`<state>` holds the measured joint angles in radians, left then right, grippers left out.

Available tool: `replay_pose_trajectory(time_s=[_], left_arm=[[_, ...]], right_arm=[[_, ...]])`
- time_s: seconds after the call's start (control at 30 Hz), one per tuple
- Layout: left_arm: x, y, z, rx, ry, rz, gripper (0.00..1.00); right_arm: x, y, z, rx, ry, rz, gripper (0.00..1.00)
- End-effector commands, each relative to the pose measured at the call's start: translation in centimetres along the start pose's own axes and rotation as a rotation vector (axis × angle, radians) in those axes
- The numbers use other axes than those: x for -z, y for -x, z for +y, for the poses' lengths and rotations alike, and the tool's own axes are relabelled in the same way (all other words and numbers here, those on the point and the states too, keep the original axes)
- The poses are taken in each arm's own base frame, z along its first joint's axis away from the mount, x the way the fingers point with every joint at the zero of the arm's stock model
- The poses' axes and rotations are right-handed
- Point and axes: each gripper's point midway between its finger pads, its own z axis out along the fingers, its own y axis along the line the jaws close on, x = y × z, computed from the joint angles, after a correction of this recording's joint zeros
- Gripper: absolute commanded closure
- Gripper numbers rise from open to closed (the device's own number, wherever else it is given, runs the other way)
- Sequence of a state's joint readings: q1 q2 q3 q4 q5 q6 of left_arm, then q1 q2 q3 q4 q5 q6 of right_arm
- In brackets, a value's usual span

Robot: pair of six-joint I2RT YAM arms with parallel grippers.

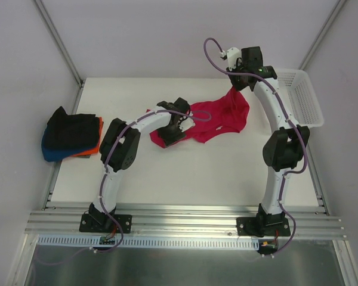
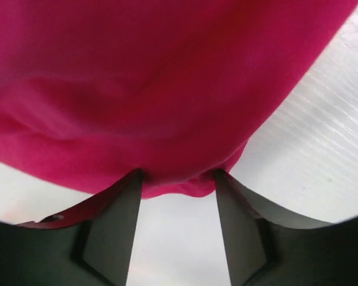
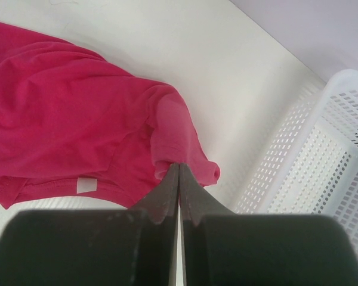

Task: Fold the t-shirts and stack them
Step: Flatten out the tshirt

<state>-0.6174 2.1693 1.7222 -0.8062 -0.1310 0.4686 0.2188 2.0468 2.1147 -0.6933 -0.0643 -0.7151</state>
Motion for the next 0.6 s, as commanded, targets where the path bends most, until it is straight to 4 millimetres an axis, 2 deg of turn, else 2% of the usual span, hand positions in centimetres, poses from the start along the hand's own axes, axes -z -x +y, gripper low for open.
replay_pose_trajectory(time_s=[0.0,0.03,0.07,0.1,0.13,0.23,0.3,0.33,0.43,0.47,0.53,0.57], left_arm=[[-1.0,0.3,-0.3,0.034,-0.033,0.013,0.5],[-1.2,0.2,-0.2,0.036,-0.035,0.017,0.59],[-1.3,0.2,-0.2,0.036,-0.042,0.014,0.82],[-1.2,0.2,0.2,0.047,-0.037,0.011,0.94],[-1.2,0.2,0.4,0.054,-0.036,0.01,1.0],[0.1,0.2,2.0,0.085,-0.001,-0.016,1.0],[2.4,0.1,3.5,0.108,0.048,-0.052,1.0],[4.5,0.0,4.6,0.115,0.081,-0.095,1.0],[6.5,-1.8,4.3,0.109,0.105,-0.11,1.0],[8.4,-2.6,3.7,0.112,0.106,-0.142,1.0],[10.6,-2.9,3.1,0.102,0.11,-0.194,1.0],[13.2,-2.9,2.9,0.092,0.131,-0.256,1.0]], right_arm=[[1.7,1.2,-0.2,-0.015,-0.012,-0.038,1.0],[1.7,1.2,-0.2,-0.022,-0.014,-0.039,1.0],[1.7,1.2,-0.2,-0.023,-0.013,-0.039,1.0],[1.6,1.2,-0.1,-0.026,-0.013,-0.037,1.0],[1.6,1.2,-0.1,-0.026,-0.012,-0.038,1.0],[1.5,1.2,-0.2,-0.027,-0.02,-0.036,1.0],[1.7,1.2,-0.2,-0.022,-0.024,-0.037,1.0],[1.7,1.1,-0.2,-0.019,-0.024,-0.034,1.0],[2.1,0.7,-0.1,-0.018,-0.018,-0.029,1.0],[2.1,0.6,-0.1,-0.021,-0.017,-0.027,1.0],[2.3,0.3,0.0,-0.021,-0.01,-0.022,1.0],[2.3,0.3,-0.1,-0.024,-0.013,-0.021,1.0]])
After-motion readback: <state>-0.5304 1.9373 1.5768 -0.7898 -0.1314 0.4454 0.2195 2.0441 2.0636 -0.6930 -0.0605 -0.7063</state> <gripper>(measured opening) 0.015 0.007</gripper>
